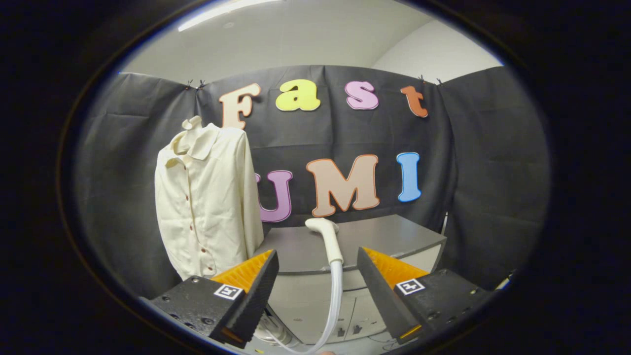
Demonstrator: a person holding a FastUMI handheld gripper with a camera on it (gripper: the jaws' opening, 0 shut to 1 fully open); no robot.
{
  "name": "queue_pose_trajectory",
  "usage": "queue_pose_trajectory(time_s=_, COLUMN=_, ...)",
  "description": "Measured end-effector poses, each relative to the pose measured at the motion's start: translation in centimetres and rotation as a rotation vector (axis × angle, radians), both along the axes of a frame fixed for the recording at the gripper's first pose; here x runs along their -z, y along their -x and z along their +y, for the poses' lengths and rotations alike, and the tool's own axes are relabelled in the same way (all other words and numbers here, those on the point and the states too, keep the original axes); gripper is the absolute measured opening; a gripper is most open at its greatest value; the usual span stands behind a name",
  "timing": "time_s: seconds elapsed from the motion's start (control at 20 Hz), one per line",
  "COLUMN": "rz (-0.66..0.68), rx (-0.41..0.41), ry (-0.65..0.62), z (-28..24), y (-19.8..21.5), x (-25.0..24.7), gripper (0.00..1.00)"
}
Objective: Iron the clothes twice with a garment steamer, once on the left side and once on the right side.
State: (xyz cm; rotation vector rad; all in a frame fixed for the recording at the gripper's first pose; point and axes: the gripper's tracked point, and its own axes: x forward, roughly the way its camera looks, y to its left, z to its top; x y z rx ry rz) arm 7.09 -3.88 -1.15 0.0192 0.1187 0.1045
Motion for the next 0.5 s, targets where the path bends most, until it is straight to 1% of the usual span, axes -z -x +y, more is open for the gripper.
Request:
queue_pose_trajectory(time_s=0.15, rz=0.05, rx=-0.039, ry=-0.031, z=0.9, y=-2.6, x=-0.5, gripper=0.97)
queue_pose_trajectory(time_s=0.25, rz=0.094, rx=-0.045, ry=-0.018, z=0.8, y=-4.7, x=-0.5, gripper=0.97)
queue_pose_trajectory(time_s=0.35, rz=0.12, rx=-0.035, ry=0.01, z=0.6, y=-7.4, x=-0.8, gripper=0.98)
queue_pose_trajectory(time_s=0.5, rz=0.185, rx=-0.046, ry=0.038, z=0.8, y=-11.4, x=-0.3, gripper=0.98)
